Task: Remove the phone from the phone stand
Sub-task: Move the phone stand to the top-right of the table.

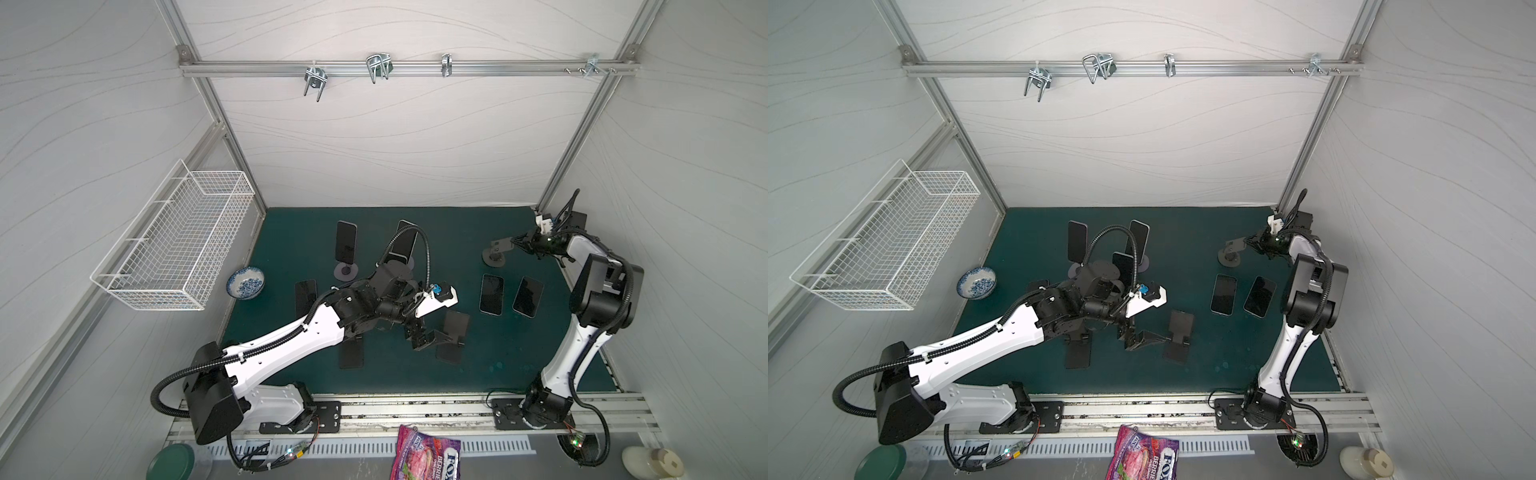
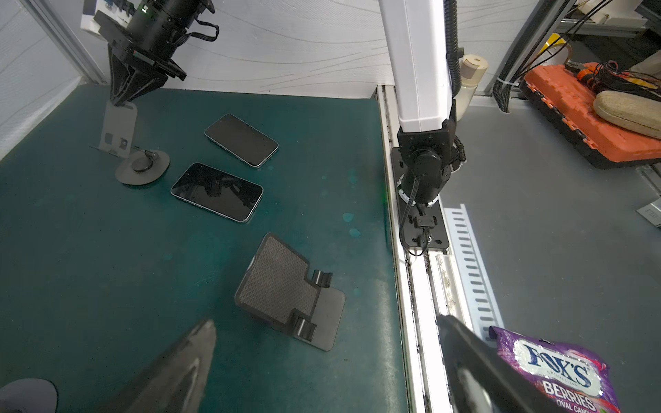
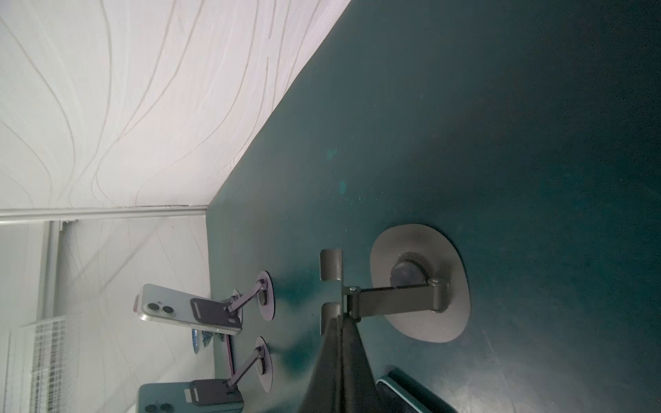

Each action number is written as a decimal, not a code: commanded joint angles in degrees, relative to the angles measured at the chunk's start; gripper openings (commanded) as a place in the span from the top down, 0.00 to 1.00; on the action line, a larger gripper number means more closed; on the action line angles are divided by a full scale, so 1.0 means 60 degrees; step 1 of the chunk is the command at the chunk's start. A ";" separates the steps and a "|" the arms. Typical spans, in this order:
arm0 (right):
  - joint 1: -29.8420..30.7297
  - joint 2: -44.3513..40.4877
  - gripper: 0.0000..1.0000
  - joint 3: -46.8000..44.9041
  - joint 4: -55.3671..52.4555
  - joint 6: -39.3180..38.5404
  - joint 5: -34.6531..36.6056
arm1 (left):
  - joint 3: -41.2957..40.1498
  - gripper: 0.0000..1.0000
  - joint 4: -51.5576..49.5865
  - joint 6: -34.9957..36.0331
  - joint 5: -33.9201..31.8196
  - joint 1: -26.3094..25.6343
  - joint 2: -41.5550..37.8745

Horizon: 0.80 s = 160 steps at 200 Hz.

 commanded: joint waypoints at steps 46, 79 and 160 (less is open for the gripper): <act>-0.0490 0.0034 0.97 0.0452 -0.0031 0.0612 0.0556 | 0.0281 0.02 0.0476 -0.0030 0.0244 -0.0034 -0.0132; -0.0539 0.0128 0.96 0.0551 0.0028 0.0659 0.0743 | 0.0326 0.02 0.0533 -0.0114 0.0358 -0.0037 -0.0106; -0.0548 0.0385 0.91 0.0699 -0.0184 0.0570 0.0944 | 0.0326 0.02 0.0534 -0.0103 0.0270 -0.0026 -0.0051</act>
